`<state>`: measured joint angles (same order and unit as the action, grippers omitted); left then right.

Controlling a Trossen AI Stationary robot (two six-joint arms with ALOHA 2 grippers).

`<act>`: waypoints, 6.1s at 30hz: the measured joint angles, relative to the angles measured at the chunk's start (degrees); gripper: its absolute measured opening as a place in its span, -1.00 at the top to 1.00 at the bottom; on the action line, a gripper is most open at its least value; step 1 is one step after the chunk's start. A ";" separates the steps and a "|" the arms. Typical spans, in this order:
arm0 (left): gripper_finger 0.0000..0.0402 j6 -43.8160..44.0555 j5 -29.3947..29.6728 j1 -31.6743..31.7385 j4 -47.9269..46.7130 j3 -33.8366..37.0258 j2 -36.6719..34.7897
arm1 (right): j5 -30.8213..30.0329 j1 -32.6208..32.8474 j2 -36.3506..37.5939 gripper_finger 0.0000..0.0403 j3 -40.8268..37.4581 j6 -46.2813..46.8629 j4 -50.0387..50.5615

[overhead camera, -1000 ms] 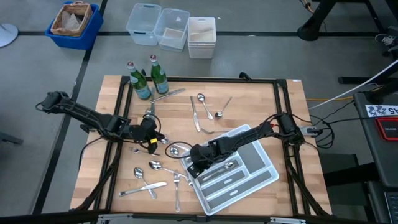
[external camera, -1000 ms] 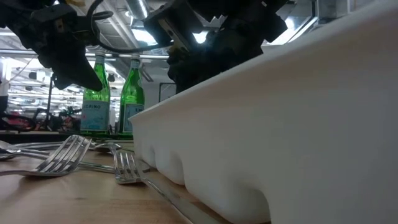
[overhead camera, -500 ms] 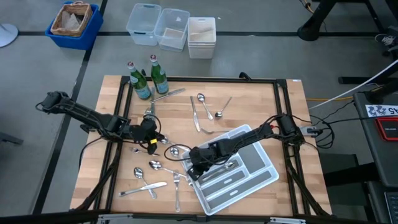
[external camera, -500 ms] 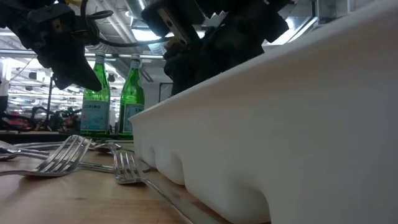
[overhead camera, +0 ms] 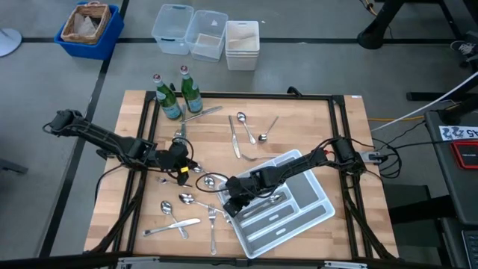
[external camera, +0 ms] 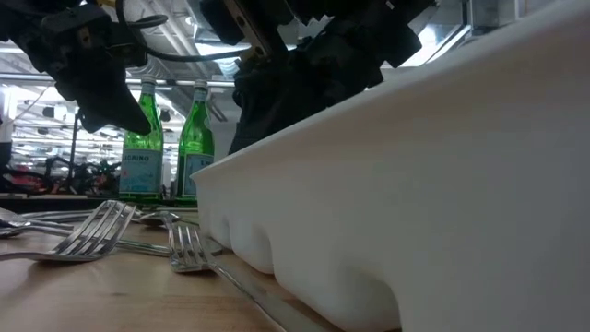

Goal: Sort silverware
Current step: Put the silver table knife into the white silverware tray, then put the silver spoon into the white silverware tray

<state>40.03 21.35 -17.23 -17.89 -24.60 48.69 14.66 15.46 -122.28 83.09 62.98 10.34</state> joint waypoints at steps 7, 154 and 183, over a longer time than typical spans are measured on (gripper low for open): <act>0.86 0.00 0.02 0.00 0.02 0.00 0.00 | -1.61 0.04 0.00 0.65 0.00 -0.02 0.23; 0.86 9.27 3.32 0.02 0.48 -0.02 -0.02 | 7.44 -4.55 -4.42 0.93 17.20 -78.09 35.68; 0.86 12.25 -4.29 1.96 -21.15 -7.95 -7.52 | 3.96 -4.72 -3.93 0.62 33.00 -61.76 44.21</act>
<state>52.29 17.06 -15.27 -39.04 -32.55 41.17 18.62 10.74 -126.21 116.08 1.22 54.55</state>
